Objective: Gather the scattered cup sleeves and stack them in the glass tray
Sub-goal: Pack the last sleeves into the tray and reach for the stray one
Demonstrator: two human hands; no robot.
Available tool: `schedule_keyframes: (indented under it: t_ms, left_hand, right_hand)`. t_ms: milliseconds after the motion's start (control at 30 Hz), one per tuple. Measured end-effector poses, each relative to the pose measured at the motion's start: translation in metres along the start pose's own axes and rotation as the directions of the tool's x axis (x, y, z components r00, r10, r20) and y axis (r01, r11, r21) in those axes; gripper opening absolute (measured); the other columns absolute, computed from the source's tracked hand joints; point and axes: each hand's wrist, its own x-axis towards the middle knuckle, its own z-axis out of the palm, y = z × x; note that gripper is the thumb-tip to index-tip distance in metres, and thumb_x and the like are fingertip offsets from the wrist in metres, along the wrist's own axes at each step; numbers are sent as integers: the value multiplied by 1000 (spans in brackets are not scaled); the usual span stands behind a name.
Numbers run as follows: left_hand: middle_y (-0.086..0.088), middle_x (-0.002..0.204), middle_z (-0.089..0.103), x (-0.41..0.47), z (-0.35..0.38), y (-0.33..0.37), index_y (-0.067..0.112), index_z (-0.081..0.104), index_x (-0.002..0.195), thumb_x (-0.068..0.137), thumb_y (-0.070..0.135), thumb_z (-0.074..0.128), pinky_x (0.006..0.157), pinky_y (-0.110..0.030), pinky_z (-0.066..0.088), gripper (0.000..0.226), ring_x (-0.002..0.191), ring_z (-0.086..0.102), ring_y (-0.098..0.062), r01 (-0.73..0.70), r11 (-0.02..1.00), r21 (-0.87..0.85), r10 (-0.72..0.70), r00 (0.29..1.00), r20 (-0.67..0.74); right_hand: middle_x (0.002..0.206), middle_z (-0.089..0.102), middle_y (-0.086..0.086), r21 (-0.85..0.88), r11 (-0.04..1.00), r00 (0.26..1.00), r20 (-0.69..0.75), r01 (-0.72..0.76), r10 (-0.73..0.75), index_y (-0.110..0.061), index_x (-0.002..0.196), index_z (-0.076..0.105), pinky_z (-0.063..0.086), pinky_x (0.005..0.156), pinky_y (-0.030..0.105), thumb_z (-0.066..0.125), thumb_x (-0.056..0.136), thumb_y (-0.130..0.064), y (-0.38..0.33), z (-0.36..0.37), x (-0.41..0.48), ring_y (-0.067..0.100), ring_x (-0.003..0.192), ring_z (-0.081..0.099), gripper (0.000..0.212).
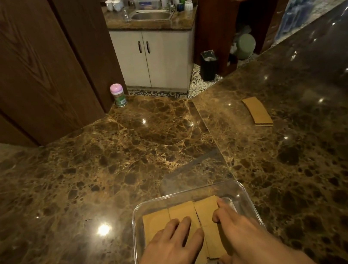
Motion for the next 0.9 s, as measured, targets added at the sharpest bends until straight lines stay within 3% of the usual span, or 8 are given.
schedule_keyframes:
  t_ms: [233, 367, 400, 467, 533, 567, 733, 900]
  left_hand:
    - [-4, 115, 72, 4, -2, -1, 35, 68, 108, 39, 73, 78, 55, -29, 58, 79, 91, 72, -21, 16, 1000, -4, -16, 1000, -12]
    - [-1, 116, 49, 8, -6, -7, 38, 60, 108, 69, 59, 57, 55, -29, 55, 44, 90, 68, -20, -10, 998, -59, 5, 996, -86]
    - [1, 117, 44, 11, -13, -9, 40, 58, 109, 71, 57, 52, 61, -31, 56, 42, 96, 66, -20, 8, 996, -92, -14, 998, -68]
    - [6, 126, 35, 20, -34, -13, 41, 53, 122, 76, 68, 39, 85, -33, 51, 56, 119, 48, -16, 51, 986, -157, -55, 998, -22]
    - [16, 128, 35, 29, -58, -21, 44, 47, 134, 78, 85, 34, 94, -26, 43, 71, 120, 37, -4, 71, 970, -234, -95, 991, -94]
    - [21, 126, 37, 39, -74, -25, 46, 47, 136, 79, 87, 35, 95, -23, 43, 71, 117, 38, 1, 83, 961, -262, -124, 982, -144]
    - [16, 134, 54, 118, -99, -75, 37, 51, 139, 89, 70, 47, 94, -31, 52, 61, 119, 55, -6, 133, 938, -321, -238, 919, -314]
    - [2, 150, 48, 198, -83, -107, 30, 46, 147, 87, 55, 65, 104, -40, 49, 67, 132, 51, -22, 235, 938, -255, -265, 960, -90]
  right_hand:
    - [152, 27, -14, 125, 991, 998, -51, 35, -29, -30, 140, 40, 41, 104, 27, 79, 74, -61, -2, -10, -1, 14, 134, 42, 83]
    - [167, 17, 0, 74, 997, 998, -65, 10, -5, -29, 146, 42, 30, 120, 36, 72, 79, -64, -14, -16, -5, 23, 155, 22, 81]
    - [165, 26, 1, 87, 996, 997, -72, -2, 8, -32, 142, 47, 33, 121, 38, 71, 79, -66, -16, -24, -7, 23, 153, 28, 76]
    - [131, 60, -10, 158, 987, 987, -154, -14, 38, -36, 122, 59, 51, 103, 31, 70, 78, -70, -15, -48, -12, 11, 123, 57, 56]
    - [97, 70, -13, 278, 960, 942, -320, -12, 104, -36, 105, 64, 56, 80, 21, 71, 81, -69, -6, -78, -8, -1, 91, 64, 41]
    - [95, 71, -15, 321, 947, 897, -417, -7, 148, -36, 104, 66, 54, 76, 19, 71, 83, -67, 5, -95, 0, -3, 86, 64, 38]
    - [128, 72, 5, 379, 909, 733, -567, -172, 375, -18, 135, 63, 51, 96, 33, 71, 91, -53, 92, -159, 100, 24, 117, 67, 57]
    - [140, 58, 19, 398, 829, 662, -503, -394, 556, -11, 147, 47, 51, 106, 45, 70, 89, -58, 164, -187, 180, 37, 130, 56, 78]
